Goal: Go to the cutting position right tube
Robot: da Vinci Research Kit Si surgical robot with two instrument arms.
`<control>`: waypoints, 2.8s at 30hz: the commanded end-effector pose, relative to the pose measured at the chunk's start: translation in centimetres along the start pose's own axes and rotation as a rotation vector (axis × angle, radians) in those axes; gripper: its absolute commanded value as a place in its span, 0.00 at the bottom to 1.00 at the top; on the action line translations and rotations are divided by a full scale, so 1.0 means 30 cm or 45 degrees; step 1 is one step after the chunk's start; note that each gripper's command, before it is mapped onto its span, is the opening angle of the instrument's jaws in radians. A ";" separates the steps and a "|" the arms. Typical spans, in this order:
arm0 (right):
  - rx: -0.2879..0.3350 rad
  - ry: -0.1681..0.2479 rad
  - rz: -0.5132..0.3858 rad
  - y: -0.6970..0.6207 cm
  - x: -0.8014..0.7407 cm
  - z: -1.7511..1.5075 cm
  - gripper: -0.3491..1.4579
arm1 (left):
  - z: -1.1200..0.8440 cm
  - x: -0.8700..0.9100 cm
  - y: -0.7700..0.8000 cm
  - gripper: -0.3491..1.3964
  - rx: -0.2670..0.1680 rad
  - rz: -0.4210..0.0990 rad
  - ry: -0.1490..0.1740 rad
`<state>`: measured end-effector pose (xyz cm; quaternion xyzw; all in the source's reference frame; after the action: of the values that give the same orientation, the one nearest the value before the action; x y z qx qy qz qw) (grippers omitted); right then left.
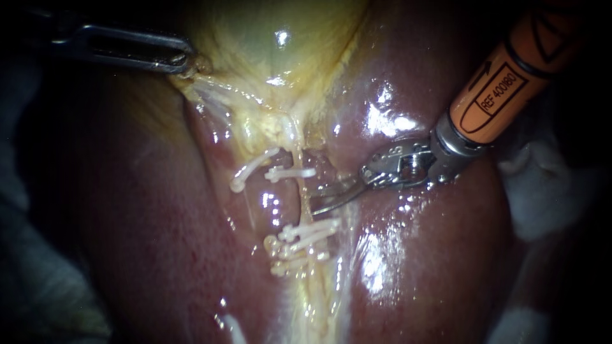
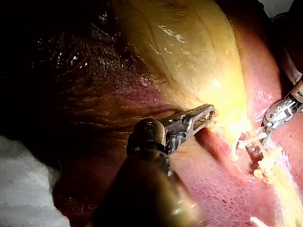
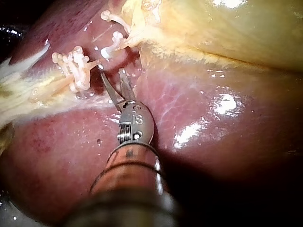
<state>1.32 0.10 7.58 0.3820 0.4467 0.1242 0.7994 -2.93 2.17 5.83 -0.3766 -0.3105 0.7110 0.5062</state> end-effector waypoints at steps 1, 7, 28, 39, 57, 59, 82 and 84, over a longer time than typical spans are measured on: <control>0.000 0.002 0.001 -0.0002 0.0003 0.000 0.47 | -0.0001 0.0000 0.0000 0.00 0.000 0.000 0.000; 0.016 0.026 0.007 -0.0014 0.0032 -0.003 0.75 | -0.0003 0.0000 -0.0001 0.00 0.002 0.000 0.002; 0.057 0.061 0.123 -0.0093 0.0107 -0.017 0.99 | -0.0005 0.0000 -0.0003 0.00 0.002 0.000 0.002; 0.196 -0.006 0.289 -0.0182 0.0136 -0.017 0.98 | -0.0005 0.0000 -0.0004 0.00 0.002 0.001 0.002; 0.208 -0.038 0.372 -0.0187 0.0126 -0.007 0.97 | -0.0007 -0.0001 -0.0005 0.00 0.002 0.001 0.002; 0.207 -0.038 0.372 -0.0186 0.0126 -0.006 0.97 | -0.0007 -0.0001 -0.0005 0.00 0.002 0.001 0.001; 0.202 0.092 0.346 -0.0149 0.0167 0.015 0.99 | -0.0007 -0.0001 -0.0005 0.00 0.002 0.001 0.001; 0.198 0.108 0.341 -0.0146 0.0177 0.017 0.99 | -0.0007 -0.0001 -0.0005 0.00 0.002 0.001 0.001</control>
<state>1.98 -0.16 7.09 0.4937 0.4346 0.2120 0.7228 -2.91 2.17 5.83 -0.3768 -0.3097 0.7112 0.5063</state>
